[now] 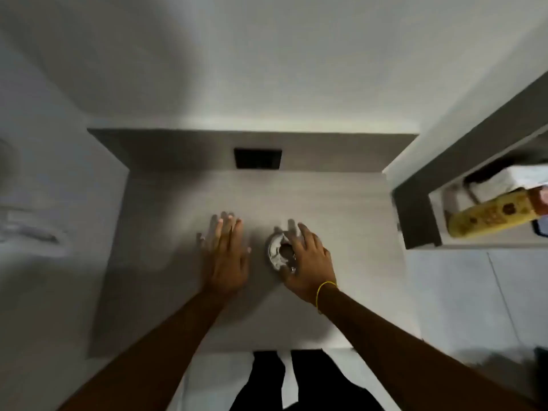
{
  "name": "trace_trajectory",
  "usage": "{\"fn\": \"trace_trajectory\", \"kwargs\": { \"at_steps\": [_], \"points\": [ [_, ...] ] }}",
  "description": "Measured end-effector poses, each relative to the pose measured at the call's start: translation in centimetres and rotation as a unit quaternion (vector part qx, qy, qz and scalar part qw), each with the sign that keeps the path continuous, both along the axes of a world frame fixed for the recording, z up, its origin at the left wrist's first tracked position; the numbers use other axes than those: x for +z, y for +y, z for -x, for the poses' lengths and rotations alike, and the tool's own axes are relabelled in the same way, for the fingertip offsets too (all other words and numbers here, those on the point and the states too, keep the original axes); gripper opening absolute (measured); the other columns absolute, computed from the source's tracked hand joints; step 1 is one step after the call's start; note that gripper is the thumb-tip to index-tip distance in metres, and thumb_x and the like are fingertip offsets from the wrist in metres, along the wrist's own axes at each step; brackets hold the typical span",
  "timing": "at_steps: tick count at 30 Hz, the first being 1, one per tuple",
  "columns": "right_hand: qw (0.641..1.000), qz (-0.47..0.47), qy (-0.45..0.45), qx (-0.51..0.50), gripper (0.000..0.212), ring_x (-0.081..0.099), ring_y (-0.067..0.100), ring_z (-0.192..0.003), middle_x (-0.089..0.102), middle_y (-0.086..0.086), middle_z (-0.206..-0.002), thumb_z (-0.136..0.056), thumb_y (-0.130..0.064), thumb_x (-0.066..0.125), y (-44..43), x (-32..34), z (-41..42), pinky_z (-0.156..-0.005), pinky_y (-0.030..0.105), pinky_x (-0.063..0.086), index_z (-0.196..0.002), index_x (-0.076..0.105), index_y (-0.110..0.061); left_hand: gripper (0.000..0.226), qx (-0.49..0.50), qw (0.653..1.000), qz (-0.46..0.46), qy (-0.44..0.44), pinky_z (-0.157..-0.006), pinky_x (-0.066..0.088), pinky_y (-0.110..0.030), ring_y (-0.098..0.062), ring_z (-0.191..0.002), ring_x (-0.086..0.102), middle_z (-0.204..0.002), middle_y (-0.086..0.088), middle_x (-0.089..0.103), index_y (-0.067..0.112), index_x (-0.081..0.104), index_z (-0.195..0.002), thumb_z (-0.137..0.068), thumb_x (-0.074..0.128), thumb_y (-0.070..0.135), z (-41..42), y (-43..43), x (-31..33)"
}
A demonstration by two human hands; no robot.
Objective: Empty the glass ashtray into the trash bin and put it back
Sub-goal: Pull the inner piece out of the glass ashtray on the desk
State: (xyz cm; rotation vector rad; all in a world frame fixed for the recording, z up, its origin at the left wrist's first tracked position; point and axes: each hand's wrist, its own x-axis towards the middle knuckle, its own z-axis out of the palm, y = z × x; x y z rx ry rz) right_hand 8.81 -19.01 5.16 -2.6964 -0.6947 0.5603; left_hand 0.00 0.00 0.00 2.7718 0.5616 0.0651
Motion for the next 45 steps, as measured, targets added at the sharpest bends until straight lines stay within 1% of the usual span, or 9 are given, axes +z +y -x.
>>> {"fn": "trace_trajectory", "kwargs": {
  "at_steps": [3, 6, 13, 17, 23, 28, 33, 38, 45],
  "points": [
    [1.000, -0.011, 0.004, -0.026, 0.087, 0.037, 0.033, -0.151, 0.028, 0.003, -0.171, -0.073, -0.049, 0.066, 0.1, -3.2, 0.6, -0.105, 0.051, 0.051, -0.154, 0.038, -0.033, 0.067, -0.010, 0.998, 0.011, 0.061, -0.126, 0.030, -0.074, -0.034, -0.167, 0.029, -0.179, -0.012, 0.034, 0.014, 0.041, -0.167, -0.107, 0.041, 0.042, 2.4, -2.0, -4.5],
    [1.000, 0.001, -0.013, -0.018, 0.095, 0.041, 0.035, -0.147, 0.028, 0.005, -0.171, -0.064, -0.047, 0.068, 0.5, -4.1, 0.9, -0.103, 0.047, 0.053, -0.153, 0.039, -0.030, 0.059, -0.025, 0.999, -0.032, 0.025, -0.125, 0.029, -0.071, -0.036, -0.163, 0.037, -0.173, -0.015, 0.044, 0.011, 0.051, -0.160, -0.108, 0.050, 0.037, 3.9, -2.7, -6.7],
    [0.997, 0.049, -0.010, 0.053, 0.103, 0.045, 0.036, -0.139, 0.034, 0.003, -0.162, -0.060, -0.041, 0.077, 2.2, -4.2, -0.9, -0.094, 0.047, 0.059, -0.154, 0.039, -0.030, 0.062, -0.006, 1.000, -0.011, 0.019, -0.130, 0.023, -0.067, -0.034, -0.168, 0.028, -0.178, -0.012, 0.037, 0.012, 0.044, -0.164, -0.109, 0.048, 0.039, 3.8, -2.9, -7.2],
    [0.989, 0.097, 0.012, 0.107, 0.104, 0.049, 0.041, -0.128, 0.039, 0.009, -0.152, -0.057, -0.032, 0.080, 2.9, -3.2, -2.8, -0.096, 0.046, 0.057, -0.153, 0.041, -0.028, 0.061, -0.002, 1.000, -0.005, 0.020, -0.132, 0.022, -0.067, -0.035, -0.168, 0.027, -0.178, -0.013, 0.037, 0.010, 0.045, -0.163, -0.109, 0.047, 0.037, 3.8, -2.9, -6.9],
    [0.978, 0.134, 0.039, 0.154, 0.095, 0.050, 0.043, -0.124, 0.039, 0.014, -0.147, -0.065, -0.039, 0.088, 3.5, -2.7, -4.4, -0.099, 0.047, 0.056, -0.147, 0.043, -0.025, 0.059, 0.003, 1.000, -0.001, -0.001, -0.131, 0.026, -0.066, -0.036, -0.166, 0.030, -0.177, -0.014, 0.038, 0.011, 0.049, -0.161, -0.108, 0.048, 0.035, 4.0, -3.2, -7.1],
    [0.969, 0.159, 0.044, 0.184, 0.105, 0.050, 0.043, -0.124, 0.042, 0.011, -0.145, -0.057, -0.043, 0.094, 3.9, -2.3, -5.0, -0.095, 0.048, 0.057, -0.146, 0.041, -0.024, 0.058, 0.008, 1.000, -0.008, -0.007, -0.129, 0.030, -0.068, -0.036, -0.165, 0.035, -0.175, -0.014, 0.042, 0.011, 0.051, -0.159, -0.107, 0.045, 0.035, 4.0, -3.2, -7.1],
    [0.972, 0.139, 0.034, 0.186, 0.100, 0.052, 0.041, -0.124, 0.045, 0.009, -0.141, -0.063, -0.037, 0.092, 4.1, -2.5, -4.7, -0.090, 0.048, 0.055, -0.146, 0.039, -0.021, 0.058, 0.011, 1.000, -0.007, -0.014, -0.129, 0.030, -0.067, -0.035, -0.165, 0.035, -0.174, -0.014, 0.043, 0.011, 0.052, -0.159, -0.106, 0.044, 0.035, 4.1, -3.2, -7.0],
    [0.979, 0.105, 0.054, 0.168, 0.098, 0.045, 0.041, -0.129, 0.034, 0.012, -0.147, -0.065, -0.033, 0.090, 3.3, -2.7, -4.4, -0.097, 0.052, 0.056, -0.149, 0.042, -0.021, 0.057, 0.010, 1.000, -0.015, -0.020, -0.128, 0.030, -0.066, -0.036, -0.164, 0.035, -0.174, -0.014, 0.044, 0.010, 0.055, -0.156, -0.106, 0.045, 0.035, 4.1, -3.2, -7.0],
    [0.974, 0.112, 0.042, 0.191, 0.101, 0.042, 0.039, -0.132, 0.035, 0.016, -0.148, -0.065, -0.044, 0.092, 3.1, -2.1, -5.2, -0.101, 0.051, 0.057, -0.151, 0.046, -0.018, 0.055, 0.005, 1.000, -0.019, -0.019, -0.127, 0.031, -0.066, -0.035, -0.164, 0.036, -0.174, -0.013, 0.044, 0.010, 0.057, -0.153, -0.105, 0.045, 0.035, 4.1, -3.1, -7.3]
  ]
}}
